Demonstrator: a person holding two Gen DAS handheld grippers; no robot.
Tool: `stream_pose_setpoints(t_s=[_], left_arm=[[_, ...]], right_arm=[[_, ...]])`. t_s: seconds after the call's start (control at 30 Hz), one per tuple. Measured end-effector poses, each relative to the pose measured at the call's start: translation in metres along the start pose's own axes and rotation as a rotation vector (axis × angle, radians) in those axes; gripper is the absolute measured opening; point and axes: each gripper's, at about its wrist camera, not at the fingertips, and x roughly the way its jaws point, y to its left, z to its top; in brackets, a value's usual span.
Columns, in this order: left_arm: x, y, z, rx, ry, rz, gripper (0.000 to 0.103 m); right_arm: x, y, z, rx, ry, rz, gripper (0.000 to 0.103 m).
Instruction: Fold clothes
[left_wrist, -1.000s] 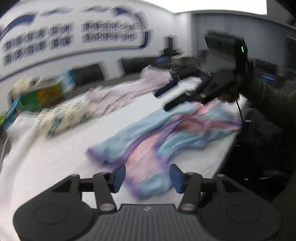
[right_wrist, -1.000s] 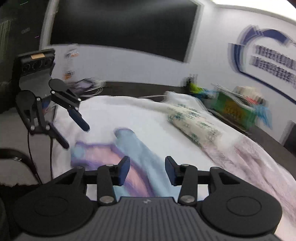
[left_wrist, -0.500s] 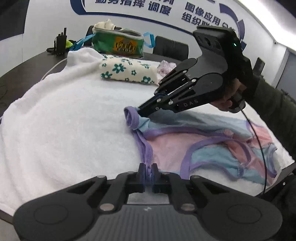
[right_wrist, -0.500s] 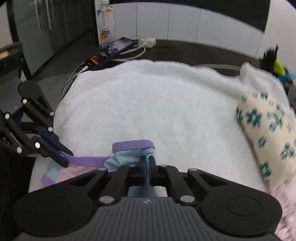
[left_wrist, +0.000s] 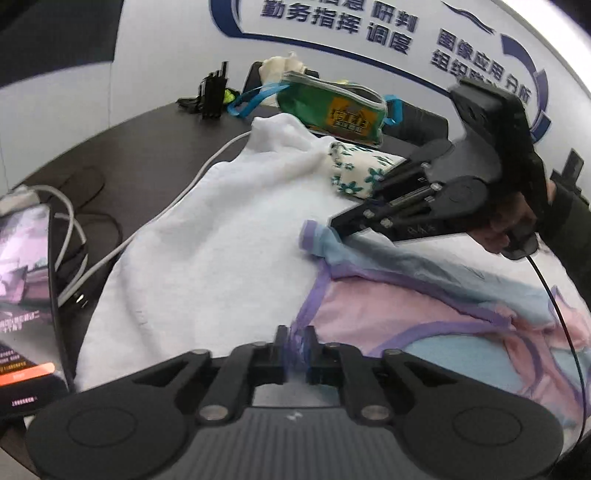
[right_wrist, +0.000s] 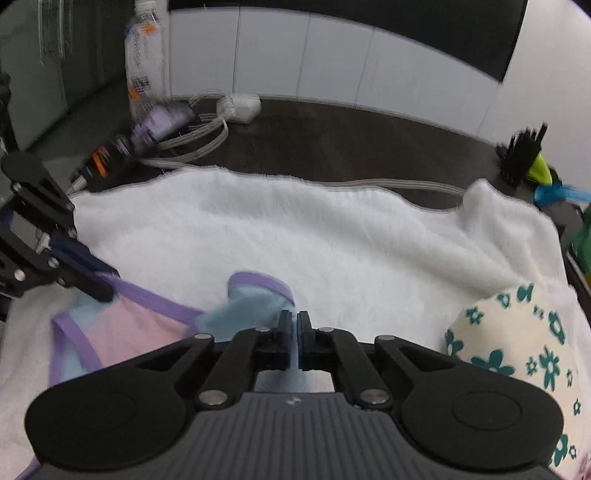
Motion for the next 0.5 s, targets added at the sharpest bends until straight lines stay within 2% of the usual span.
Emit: stream_pose_setpoints(t_s=[0.07,0.13,0.2,0.23,0.27,0.37,0.43,0.5], left_arm=[[-0.010,0.005,0.010,0.005,-0.020,-0.040,0.028],[-0.013,0.000,0.031,0.051,-0.042,-0.056,0.037],[-0.009,-0.010,0.054,0.124,-0.060,-0.077,0.053],[-0.001,-0.018,0.063,0.178,-0.064,-0.098,0.065],[0.007,-0.027,0.073,0.232,-0.067,-0.120,0.072],[0.054,-0.044,0.091,0.356,-0.027,-0.104,0.074],[0.083,-0.041,0.091,0.359,0.014,-0.094,0.074],[0.106,-0.033,0.089,0.336,0.055,-0.098,0.073]], right_arm=[[-0.024,-0.003,-0.008,0.023,-0.022,0.001,0.007],[-0.069,-0.008,-0.024,0.064,-0.083,-0.020,0.016],[-0.127,-0.007,-0.054,0.138,-0.143,-0.087,0.036],[-0.151,-0.012,-0.075,0.185,-0.141,-0.136,0.038],[-0.174,-0.017,-0.098,0.233,-0.137,-0.187,0.039],[-0.220,-0.023,-0.171,0.404,-0.081,-0.348,0.039],[-0.241,-0.024,-0.222,0.528,-0.025,-0.459,0.039],[-0.252,-0.022,-0.266,0.667,-0.037,-0.506,0.039]])
